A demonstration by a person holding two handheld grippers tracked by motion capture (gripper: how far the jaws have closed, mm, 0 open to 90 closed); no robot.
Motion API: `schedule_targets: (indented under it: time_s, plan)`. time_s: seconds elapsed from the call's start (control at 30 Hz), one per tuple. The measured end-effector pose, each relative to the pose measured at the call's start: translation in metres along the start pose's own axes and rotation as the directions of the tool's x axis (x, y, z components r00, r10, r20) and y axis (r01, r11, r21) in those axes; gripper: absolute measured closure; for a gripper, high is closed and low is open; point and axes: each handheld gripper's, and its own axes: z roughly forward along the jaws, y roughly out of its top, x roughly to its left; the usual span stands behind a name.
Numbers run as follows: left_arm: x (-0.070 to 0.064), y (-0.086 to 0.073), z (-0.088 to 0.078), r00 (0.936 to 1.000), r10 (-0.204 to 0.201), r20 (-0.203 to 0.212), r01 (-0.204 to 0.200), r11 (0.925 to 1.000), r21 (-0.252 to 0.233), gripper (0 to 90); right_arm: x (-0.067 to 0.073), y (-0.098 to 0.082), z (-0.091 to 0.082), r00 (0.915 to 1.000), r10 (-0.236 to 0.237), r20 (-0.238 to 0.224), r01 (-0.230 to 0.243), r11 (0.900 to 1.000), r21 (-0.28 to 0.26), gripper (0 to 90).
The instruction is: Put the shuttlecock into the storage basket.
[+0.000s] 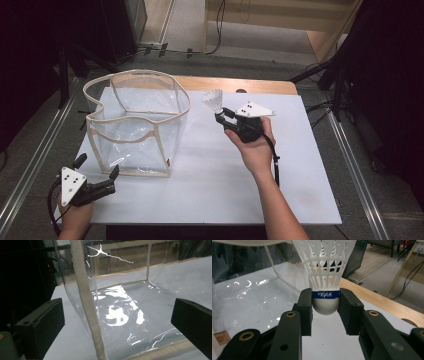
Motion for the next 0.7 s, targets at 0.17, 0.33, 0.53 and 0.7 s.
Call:
schedule_targets:
  time_s: [0.17,0.33,0.53,0.7]
  plan:
    - [0.0,0.0,0.0,1.0,0.001,0.001,-0.001,1.0,0.0,0.0,0.002,0.005,-0.001,1.0,0.001,-0.006,-0.001,1.0,-0.011,63.0]
    - [0.0,0.0,0.0,1.0,0.001,0.001,-0.001,1.0,0.0,0.0,0.003,0.01,0.0,0.9999,-0.004,-0.015,0.004,1.0,-0.019,63.0]
    - [0.0,0.0,0.0,1.0,-0.002,0.001,0.002,1.0,-0.002,0.0,0.006,0.015,0.0,0.9996,-0.002,-0.026,0.001,1.0,-0.024,63.1]
    - [0.0,0.0,0.0,1.0,-0.001,0.002,0.001,1.0,-0.003,0.0,0.007,0.02,0.0,0.9994,-0.004,-0.036,0.003,1.0,-0.019,63.1]
